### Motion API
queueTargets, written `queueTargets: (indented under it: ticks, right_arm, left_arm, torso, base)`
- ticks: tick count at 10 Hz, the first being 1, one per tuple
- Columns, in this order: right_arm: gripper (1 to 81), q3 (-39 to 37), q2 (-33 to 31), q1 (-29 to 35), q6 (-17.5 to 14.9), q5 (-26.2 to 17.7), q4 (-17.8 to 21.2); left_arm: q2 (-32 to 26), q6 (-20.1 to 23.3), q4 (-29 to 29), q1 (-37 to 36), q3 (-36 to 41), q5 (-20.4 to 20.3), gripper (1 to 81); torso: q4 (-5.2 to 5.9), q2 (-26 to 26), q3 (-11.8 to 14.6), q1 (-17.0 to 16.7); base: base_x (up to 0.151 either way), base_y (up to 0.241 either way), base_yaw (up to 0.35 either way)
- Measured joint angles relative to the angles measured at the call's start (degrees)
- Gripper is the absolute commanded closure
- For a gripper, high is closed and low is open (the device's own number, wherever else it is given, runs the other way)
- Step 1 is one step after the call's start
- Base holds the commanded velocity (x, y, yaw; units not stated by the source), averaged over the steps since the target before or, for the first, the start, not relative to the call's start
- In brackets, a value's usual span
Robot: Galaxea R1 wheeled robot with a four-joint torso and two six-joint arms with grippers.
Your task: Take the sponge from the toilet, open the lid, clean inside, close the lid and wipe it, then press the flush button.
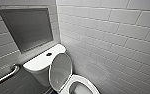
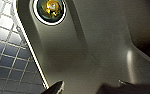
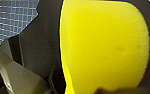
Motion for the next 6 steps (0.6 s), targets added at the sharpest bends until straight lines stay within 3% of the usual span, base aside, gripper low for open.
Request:
queueTargets:
  ticks: [2,3,4,6]
  right_arm:
    - [81.1,-0.16,0.21,0.01,0.0,0.0,-0.02]
    - [81.1,-0.59,0.78,0.17,0.0,0.0,-0.02]
    - [81.1,-1.33,1.5,0.2,-0.02,0.02,-0.06]
    - [81.1,-3.5,2.22,0.23,0.0,-0.11,-0.06]
  left_arm:
    - [0.5,19.52,-20.96,-0.65,-0.17,-2.43,1.0]
    - [1.13,25.61,-27.77,-1.0,-1.02,-4.32,1.0]
    - [2.18,29.42,-32.37,-1.44,-2.79,-5.97,1.0]
    - [4.79,30.93,-33.72,-2.32,-6.14,-6.39,1.0]
  torso:
    - [0.0,0.0,0.0,0.0]
    - [0.0,0.0,0.0,0.0]
    - [0.0,0.0,0.0,0.0]
    - [0.0,0.44,0.0,-0.33]
  base:
    - [0.0,0.0,0.0]
    - [0.0,0.0,0.0]
    - [0.0,0.0,0.0]
    - [0.0,0.0,0.0]
